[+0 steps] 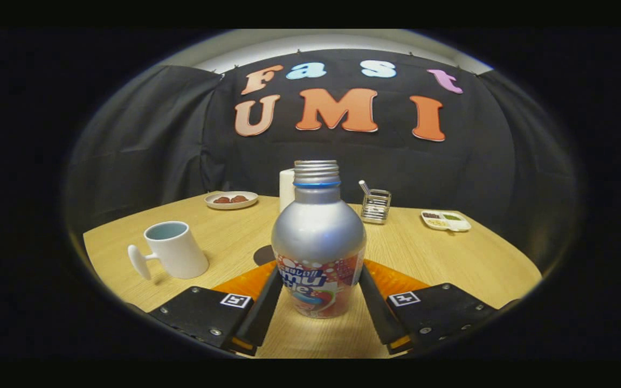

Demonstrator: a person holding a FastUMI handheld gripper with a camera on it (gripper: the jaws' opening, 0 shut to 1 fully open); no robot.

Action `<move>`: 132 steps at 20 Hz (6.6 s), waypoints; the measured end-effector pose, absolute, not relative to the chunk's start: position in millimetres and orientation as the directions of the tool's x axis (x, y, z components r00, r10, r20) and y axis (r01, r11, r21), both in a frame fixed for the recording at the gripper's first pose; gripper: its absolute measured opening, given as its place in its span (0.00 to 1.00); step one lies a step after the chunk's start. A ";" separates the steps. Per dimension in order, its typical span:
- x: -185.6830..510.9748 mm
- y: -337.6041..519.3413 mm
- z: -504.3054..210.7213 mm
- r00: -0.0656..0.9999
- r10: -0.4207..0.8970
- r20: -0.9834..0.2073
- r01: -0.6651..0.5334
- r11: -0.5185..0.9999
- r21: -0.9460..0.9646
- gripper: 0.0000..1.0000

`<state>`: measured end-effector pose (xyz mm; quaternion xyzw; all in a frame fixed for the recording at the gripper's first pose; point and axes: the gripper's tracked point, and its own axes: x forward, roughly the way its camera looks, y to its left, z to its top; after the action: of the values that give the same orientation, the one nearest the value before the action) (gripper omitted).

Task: Take the bottle from table, then pour the juice into the cup, finally place the bottle on the coaster

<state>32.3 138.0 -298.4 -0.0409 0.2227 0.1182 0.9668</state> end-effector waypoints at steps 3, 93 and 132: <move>37.3 144.4 -286.7 0.888 0.185 -0.420 -0.267 0.953 -0.144 0.78; 78.8 254.2 -222.6 0.944 0.318 -0.086 0.001 -0.266 -0.964 0.76; 78.9 261.4 -215.7 0.924 0.371 -0.089 0.060 -0.370 -0.927 0.76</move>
<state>78.9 261.4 -215.7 -0.8153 -0.1322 0.1428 0.5453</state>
